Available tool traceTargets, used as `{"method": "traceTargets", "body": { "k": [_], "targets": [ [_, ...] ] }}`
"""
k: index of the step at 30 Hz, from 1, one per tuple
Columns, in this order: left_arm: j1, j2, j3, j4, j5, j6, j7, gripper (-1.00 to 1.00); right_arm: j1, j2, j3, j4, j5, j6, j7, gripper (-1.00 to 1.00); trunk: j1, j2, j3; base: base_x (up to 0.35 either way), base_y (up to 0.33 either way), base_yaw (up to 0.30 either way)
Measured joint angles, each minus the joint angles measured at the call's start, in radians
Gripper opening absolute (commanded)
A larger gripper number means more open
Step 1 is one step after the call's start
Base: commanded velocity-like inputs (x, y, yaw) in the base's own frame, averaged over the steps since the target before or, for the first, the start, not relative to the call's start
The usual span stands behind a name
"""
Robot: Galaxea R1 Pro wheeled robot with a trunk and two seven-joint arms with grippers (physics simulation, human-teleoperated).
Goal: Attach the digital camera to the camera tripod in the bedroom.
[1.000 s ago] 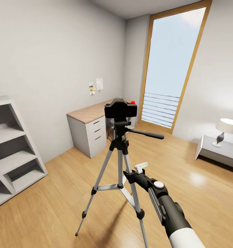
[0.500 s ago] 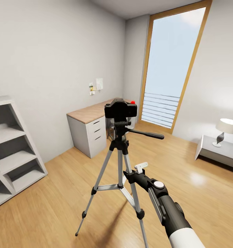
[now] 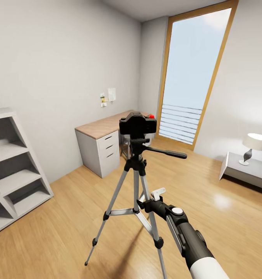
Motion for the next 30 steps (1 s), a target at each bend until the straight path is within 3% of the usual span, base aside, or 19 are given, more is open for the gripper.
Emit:
{"method": "traceTargets", "body": {
  "k": [20,30],
  "targets": [
    [0.0,-0.008,-0.002,-0.001,0.0,-0.007,-0.001,1.0,0.0,-0.004,-0.001,-0.008,0.004,0.001,-0.001,1.0,0.0,0.0,0.0,0.0,0.0,0.0],
    [0.003,-0.007,0.001,-0.007,0.001,-0.009,-0.003,1.0,0.0,-0.053,-0.004,0.02,0.027,0.056,0.056,1.0,0.0,0.0,0.0,0.0,0.0,0.0]
  ]
}}
